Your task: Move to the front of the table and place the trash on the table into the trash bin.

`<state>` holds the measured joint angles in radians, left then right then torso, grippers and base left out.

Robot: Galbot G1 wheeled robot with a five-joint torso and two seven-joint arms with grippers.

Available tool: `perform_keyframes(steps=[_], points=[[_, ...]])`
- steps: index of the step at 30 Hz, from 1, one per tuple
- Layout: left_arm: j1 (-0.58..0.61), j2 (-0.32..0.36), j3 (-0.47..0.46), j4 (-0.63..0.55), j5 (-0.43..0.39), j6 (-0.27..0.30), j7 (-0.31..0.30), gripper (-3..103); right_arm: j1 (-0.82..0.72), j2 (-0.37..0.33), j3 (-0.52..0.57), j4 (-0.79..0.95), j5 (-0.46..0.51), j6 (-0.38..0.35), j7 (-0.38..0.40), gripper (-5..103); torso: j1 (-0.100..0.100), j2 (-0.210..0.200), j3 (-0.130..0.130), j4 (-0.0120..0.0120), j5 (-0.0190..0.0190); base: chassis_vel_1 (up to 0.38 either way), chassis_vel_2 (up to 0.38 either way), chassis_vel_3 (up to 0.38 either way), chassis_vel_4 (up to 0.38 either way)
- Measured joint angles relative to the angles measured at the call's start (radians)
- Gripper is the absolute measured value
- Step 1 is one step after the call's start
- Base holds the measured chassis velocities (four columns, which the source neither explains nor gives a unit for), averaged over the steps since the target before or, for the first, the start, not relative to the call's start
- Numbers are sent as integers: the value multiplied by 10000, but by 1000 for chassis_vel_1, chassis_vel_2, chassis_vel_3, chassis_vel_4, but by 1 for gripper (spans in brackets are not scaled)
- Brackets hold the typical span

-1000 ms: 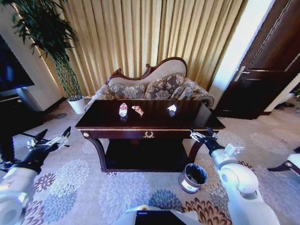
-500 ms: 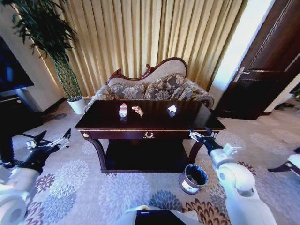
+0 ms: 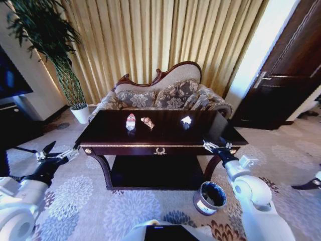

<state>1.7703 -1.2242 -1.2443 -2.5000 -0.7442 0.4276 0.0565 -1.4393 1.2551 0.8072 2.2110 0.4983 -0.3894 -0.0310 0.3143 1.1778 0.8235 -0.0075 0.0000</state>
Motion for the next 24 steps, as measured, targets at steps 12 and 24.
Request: perform_keyframes(steps=[12,24], points=[[6,-48,23,0,18,-12,58,100,28,-10,-52,-7,-17,5,-45,100,0,0,0,0,0,-104,106,105,-108],[115,-155,-18,2,12,-16,65,100,1024,-725,-617,-80,1343,-1157,289,100,-2,1,-1,2,-3,-59,56,53,-64]])
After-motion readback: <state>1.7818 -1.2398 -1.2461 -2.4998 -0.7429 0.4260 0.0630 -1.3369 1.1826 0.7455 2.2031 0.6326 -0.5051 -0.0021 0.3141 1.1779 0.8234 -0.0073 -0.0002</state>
